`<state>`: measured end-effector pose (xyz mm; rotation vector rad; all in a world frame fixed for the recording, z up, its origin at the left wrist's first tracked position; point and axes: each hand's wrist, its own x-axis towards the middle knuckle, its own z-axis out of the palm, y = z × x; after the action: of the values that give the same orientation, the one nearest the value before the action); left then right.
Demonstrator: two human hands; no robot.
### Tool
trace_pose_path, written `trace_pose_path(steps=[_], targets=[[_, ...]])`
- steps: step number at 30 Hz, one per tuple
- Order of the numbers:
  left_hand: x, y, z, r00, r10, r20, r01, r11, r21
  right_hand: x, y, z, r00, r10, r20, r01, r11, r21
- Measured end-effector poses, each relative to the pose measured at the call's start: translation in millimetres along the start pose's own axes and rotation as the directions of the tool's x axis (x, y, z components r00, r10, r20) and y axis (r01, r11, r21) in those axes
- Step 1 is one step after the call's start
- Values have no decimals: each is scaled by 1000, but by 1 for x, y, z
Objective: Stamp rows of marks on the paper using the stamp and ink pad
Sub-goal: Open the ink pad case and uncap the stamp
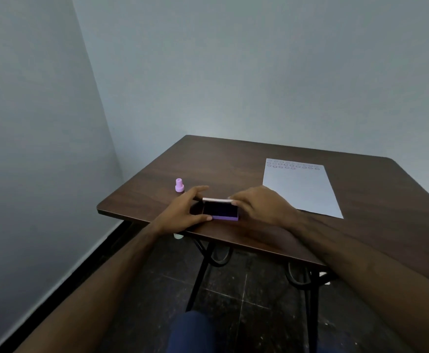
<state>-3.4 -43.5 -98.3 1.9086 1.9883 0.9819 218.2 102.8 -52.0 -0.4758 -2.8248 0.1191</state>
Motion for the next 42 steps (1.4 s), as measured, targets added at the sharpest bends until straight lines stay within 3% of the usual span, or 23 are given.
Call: trace_pose_path(steps=[3,6,10,13,20,27,32,35,37,40,42], targets=[[5,-6,0,999,-30,20,31,998,-49,16,6,-8,997,64,-48,-58,991,117],[8,-11,1,999,-35,27,37,997,-67,41,18,-13,981,185,-63,-152,924,351],[9,-14,5,999,-48,17,49,996,-76,71,32,-4,933,329,146,-339,668,662],[10,-16,5,999,-38,3,39,996,-82,85,35,8,902,359,238,-412,558,720],[11,-18,6,1000,-19,-1,19,999,-41,99,39,27,859,420,292,-510,653,560],[9,-13,5,1000,-7,-13,7,1000,21,96,42,28,837,470,281,-540,622,567],[5,-12,-2,978,-62,-201,59,998,-20,91,40,23,862,463,207,-506,751,425],[13,-23,-16,901,-128,-414,160,986,43,94,34,19,910,411,59,-408,855,320],[19,-35,-27,847,-235,-477,294,954,52,102,23,14,936,350,30,-339,880,333],[24,-56,-34,819,-390,-420,480,867,131,120,-1,12,966,256,42,-254,899,356],[26,-64,-33,823,-427,-376,518,835,185,134,-19,17,975,216,46,-217,902,372]])
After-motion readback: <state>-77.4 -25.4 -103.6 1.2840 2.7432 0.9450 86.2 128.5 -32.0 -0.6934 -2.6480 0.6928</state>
